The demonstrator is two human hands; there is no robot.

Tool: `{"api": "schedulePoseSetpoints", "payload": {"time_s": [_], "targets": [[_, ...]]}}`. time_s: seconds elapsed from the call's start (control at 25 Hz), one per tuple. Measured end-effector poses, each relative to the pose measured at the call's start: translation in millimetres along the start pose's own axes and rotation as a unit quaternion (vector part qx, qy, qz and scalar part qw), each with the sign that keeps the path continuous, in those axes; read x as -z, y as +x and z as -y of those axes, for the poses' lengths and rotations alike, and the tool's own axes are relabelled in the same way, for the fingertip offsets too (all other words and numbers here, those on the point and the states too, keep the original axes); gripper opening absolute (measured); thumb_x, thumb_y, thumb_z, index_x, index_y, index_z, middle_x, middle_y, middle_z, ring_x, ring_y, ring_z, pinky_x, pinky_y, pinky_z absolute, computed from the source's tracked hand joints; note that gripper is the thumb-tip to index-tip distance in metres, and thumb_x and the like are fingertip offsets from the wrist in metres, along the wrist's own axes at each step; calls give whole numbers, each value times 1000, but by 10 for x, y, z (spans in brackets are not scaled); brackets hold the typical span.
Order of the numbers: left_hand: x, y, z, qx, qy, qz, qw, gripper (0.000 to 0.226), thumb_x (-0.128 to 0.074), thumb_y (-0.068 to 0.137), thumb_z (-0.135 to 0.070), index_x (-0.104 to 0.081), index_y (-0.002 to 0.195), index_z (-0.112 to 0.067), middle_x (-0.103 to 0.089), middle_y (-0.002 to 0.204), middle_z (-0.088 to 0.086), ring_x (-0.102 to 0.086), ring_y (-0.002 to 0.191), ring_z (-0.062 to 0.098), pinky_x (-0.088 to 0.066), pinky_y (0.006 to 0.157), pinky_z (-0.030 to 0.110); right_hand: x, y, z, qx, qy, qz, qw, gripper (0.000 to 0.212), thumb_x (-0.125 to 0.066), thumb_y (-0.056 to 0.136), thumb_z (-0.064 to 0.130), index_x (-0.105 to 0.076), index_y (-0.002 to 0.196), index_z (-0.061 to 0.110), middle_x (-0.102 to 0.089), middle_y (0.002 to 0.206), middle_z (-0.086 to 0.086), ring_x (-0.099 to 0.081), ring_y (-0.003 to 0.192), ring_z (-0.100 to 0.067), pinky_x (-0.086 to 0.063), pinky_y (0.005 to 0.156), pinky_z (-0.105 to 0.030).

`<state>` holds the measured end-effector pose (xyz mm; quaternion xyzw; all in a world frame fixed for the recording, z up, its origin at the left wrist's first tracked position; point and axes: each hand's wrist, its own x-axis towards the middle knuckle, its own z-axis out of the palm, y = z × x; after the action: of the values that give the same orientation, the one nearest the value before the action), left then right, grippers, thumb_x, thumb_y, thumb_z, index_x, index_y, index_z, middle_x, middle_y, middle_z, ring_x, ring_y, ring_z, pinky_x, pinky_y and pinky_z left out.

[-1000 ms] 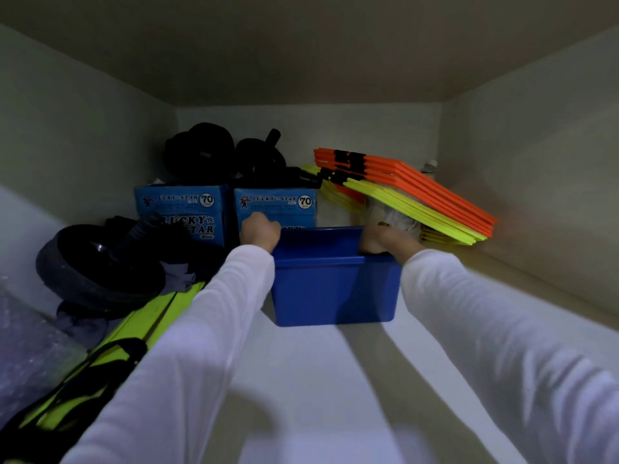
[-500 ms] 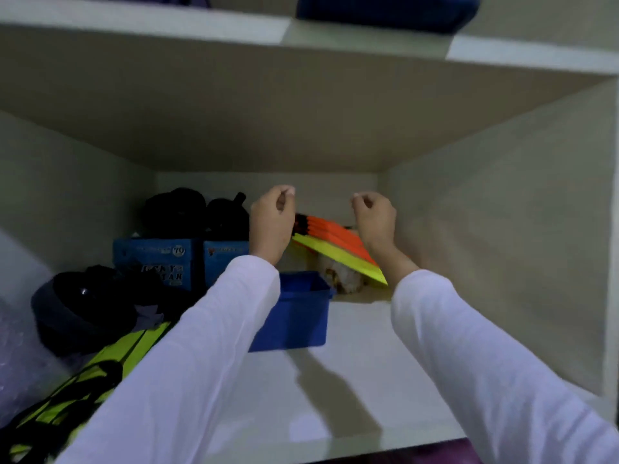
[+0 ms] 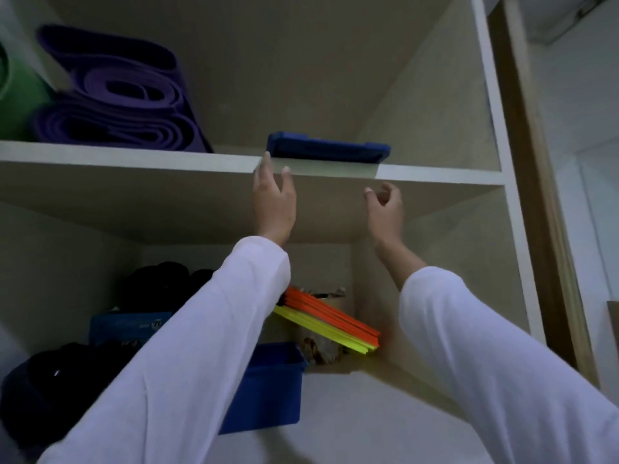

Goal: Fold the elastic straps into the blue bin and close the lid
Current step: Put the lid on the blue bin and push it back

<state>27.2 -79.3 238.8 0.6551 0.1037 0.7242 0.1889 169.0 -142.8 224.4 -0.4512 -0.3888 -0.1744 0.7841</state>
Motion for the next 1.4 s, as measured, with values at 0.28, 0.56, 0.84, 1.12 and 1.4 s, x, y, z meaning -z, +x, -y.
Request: {"api": "schedulePoseSetpoints", "payload": {"time_s": [0.28, 0.56, 0.84, 1.12, 1.4], "targets": [[-118, 253, -90, 16, -5, 19, 1000, 56, -30, 102, -23, -8, 153, -11, -16, 160, 6, -13, 149, 19, -11, 118, 27, -15, 342, 164, 5, -7, 55, 998, 66, -56, 92, 27, -26, 147, 10, -38, 145, -9, -40, 134, -22, -34, 112, -36], [-110, 229, -65, 33, -5, 20, 999, 57, -29, 102, -24, -7, 153, -12, -15, 161, 5, -14, 149, 18, -13, 118, 27, -51, 365, 168, 14, -11, 74, 997, 58, -56, 89, 25, -35, 142, 16, -38, 143, -6, -34, 136, -22, -30, 115, -39], [-74, 245, -76, 33, -23, 20, 999, 54, -30, 102, -24, -15, 152, -11, -19, 160, 4, -17, 148, 18, -13, 119, 28, -33, 382, 221, 14, 54, 84, 995, 54, -53, 88, 18, -38, 140, 16, -45, 142, -5, -39, 134, -19, -32, 111, -33], [22, 194, -209, 31, -144, -19, 989, 46, -30, 103, -22, -30, 148, -16, -33, 155, -1, -29, 144, 13, -21, 115, 21, 77, 271, 441, 16, 147, 54, 987, 47, -54, 93, 24, -34, 133, 12, -53, 118, -4, -47, 105, -10, -38, 81, -16], [260, -19, -570, 7, -213, -104, 971, 42, -38, 101, -18, -42, 143, -12, -43, 149, 0, -37, 140, 11, -27, 106, 11, 203, -11, 887, 83, 202, -2, 976, 36, -61, 89, 30, -36, 113, 20, -56, 101, 5, -56, 89, 2, -49, 77, -13]]}}
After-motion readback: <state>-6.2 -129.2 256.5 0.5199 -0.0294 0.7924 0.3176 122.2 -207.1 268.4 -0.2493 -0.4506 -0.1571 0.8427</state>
